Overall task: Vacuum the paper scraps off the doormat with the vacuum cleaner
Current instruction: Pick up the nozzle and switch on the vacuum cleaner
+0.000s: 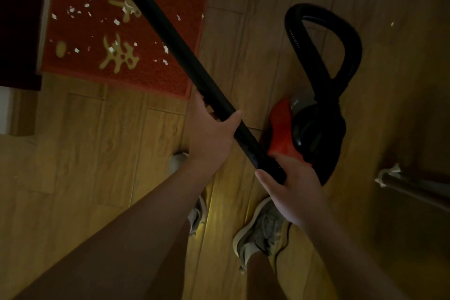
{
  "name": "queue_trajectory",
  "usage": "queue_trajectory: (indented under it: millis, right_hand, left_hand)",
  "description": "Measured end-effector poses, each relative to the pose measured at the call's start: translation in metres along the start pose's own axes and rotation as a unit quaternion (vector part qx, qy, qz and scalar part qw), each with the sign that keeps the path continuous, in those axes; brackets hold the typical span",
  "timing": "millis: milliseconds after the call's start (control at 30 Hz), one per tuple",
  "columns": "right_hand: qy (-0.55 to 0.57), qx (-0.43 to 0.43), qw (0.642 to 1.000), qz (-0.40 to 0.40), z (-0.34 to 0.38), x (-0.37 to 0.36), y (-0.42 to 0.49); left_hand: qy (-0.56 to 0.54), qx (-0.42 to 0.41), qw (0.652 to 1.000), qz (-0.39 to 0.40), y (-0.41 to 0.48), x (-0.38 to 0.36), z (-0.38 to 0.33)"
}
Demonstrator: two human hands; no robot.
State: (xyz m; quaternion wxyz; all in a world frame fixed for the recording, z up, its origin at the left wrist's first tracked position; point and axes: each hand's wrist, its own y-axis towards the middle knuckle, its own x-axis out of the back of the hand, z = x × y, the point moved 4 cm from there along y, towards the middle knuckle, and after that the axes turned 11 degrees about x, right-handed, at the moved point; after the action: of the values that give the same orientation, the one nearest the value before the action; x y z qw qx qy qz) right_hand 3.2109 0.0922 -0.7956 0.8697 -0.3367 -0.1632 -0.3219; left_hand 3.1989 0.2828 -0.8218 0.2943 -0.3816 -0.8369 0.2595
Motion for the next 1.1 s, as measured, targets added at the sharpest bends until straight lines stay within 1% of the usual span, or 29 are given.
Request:
queue_trajectory:
  millis: [100, 200, 433, 600, 700, 933, 1100]
  right_hand:
    - [0.005, -0.014, 1.000, -0.019, -0.026, 0.003, -0.019]
    - [-0.006, -0.033, 0.999, -0.023, -0.049, 0.003, -0.032]
    - [-0.017, -0.093, 0.995, 0.018, -0.104, -0.001, -0.044]
    - [0.000, -0.104, 0.994, 0.022, -0.140, -0.011, -0.050]
    - [-0.004, -0.098, 0.995, 0.010, -0.158, -0.014, -0.050]
    - [-0.031, -0.114, 0.993, -0.027, -0.189, -0.022, -0.038]
    - [-0.076, -0.166, 0.981, -0.059, -0.209, -0.026, -0.023]
  left_hand:
    - [-0.012, 0.026, 0.999, 0.033, -0.016, -0.025, 0.012]
    - [0.005, 0.022, 0.999, 0.032, -0.025, -0.046, 0.024]
    - [0.023, 0.049, 0.997, 0.053, -0.030, -0.088, 0.062]
    - [0.050, 0.058, 0.996, 0.052, -0.027, -0.109, 0.090]
    - [0.073, 0.054, 0.995, 0.036, -0.021, -0.118, 0.103]
    - [0.084, 0.069, 0.993, 0.044, -0.015, -0.137, 0.125]
    - [0.088, 0.081, 0.992, 0.044, -0.011, -0.143, 0.140]
